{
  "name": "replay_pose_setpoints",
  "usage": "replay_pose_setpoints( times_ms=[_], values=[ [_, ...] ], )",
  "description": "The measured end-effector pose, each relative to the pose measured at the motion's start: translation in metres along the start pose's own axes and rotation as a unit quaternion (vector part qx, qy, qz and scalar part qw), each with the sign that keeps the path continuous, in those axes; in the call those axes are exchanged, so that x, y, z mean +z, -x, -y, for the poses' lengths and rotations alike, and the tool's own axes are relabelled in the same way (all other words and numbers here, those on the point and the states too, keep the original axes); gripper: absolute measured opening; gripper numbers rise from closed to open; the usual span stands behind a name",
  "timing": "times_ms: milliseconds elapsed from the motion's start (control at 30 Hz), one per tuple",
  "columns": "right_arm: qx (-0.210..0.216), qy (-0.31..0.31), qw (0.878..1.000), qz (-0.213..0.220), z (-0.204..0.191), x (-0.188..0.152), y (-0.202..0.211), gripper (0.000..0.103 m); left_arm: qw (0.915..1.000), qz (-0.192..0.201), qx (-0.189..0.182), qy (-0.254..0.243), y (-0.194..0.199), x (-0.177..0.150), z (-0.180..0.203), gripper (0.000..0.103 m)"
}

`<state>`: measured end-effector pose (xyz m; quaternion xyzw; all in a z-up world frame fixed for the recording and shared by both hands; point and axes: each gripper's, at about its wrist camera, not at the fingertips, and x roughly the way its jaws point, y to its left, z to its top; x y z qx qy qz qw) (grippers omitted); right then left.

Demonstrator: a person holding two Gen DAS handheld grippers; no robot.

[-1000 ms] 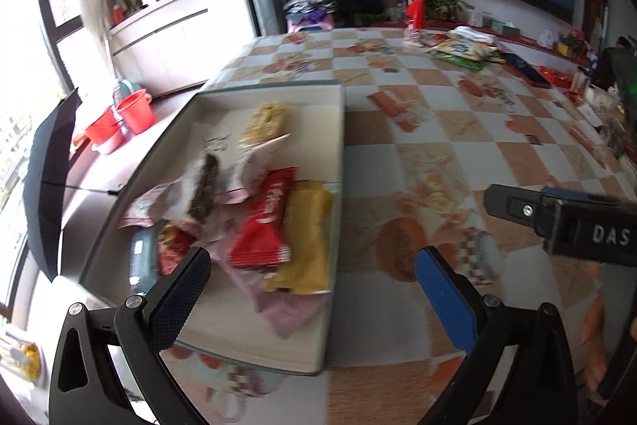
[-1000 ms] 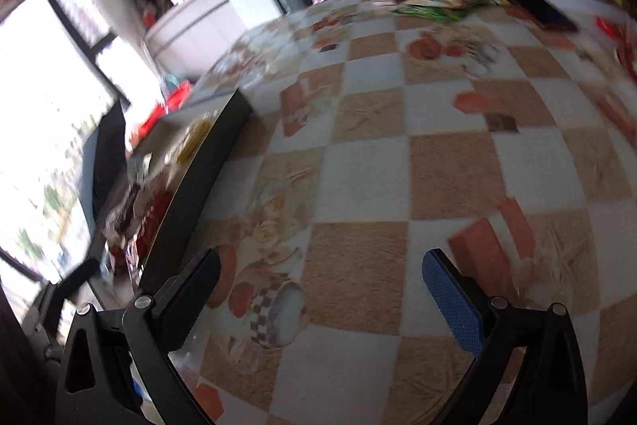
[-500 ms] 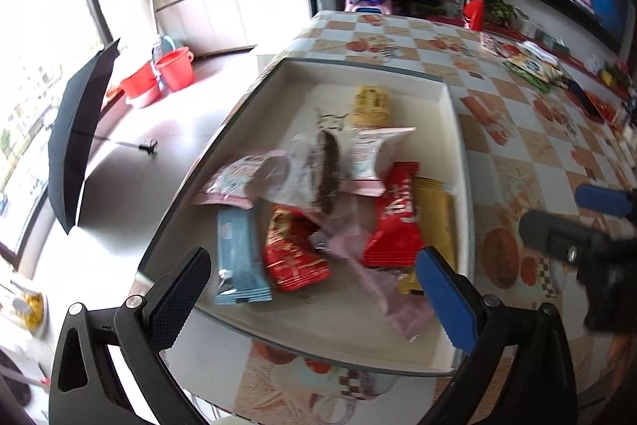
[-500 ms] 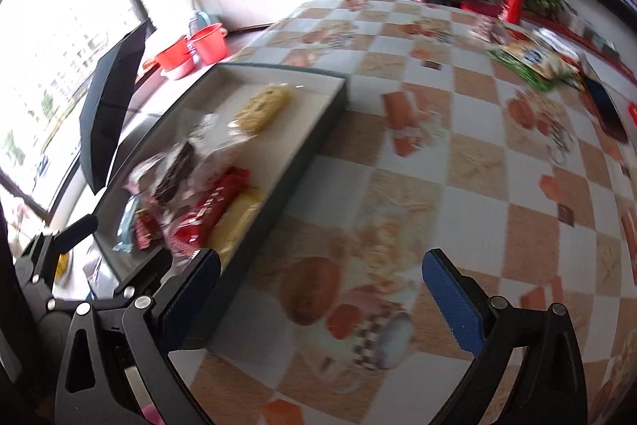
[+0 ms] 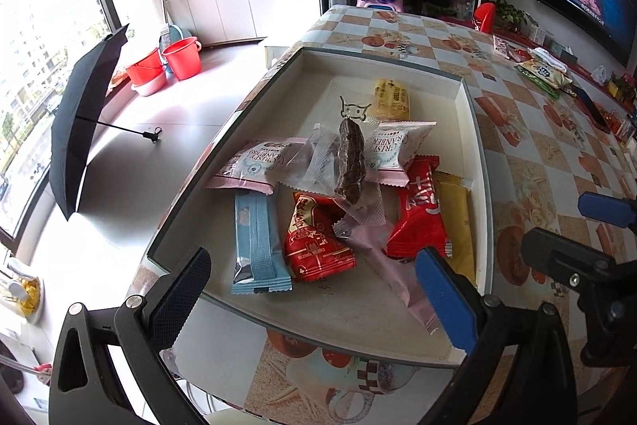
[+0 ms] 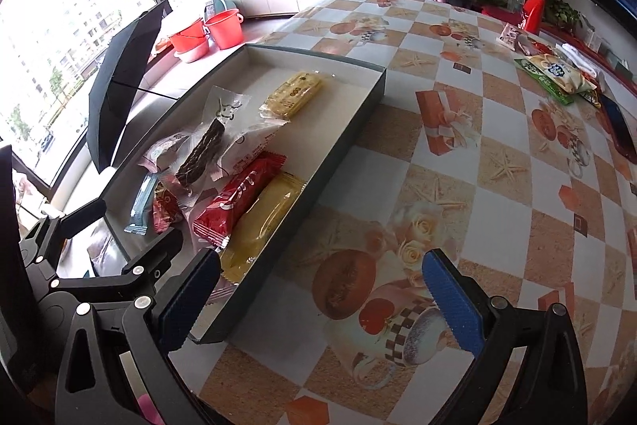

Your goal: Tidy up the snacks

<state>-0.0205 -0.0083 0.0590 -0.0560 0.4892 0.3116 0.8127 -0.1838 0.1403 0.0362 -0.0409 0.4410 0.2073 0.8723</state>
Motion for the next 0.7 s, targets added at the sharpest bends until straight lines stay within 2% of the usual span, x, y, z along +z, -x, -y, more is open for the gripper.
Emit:
replay_pose_setpoints(
  times_ms=[267,700],
  values=[
    [-0.033,0.031,0.999,0.004,-0.015,0.002,0.004,0.102,0.9999,0.005,-0.001,-0.009,0.002,-0.001,0.002,0.103],
    [-0.023,0.029,0.999,0.002,-0.018,-0.002,0.002,0.102,0.9997,0.018,0.009,-0.010,0.003,-0.003,-0.001,0.103]
  ],
)
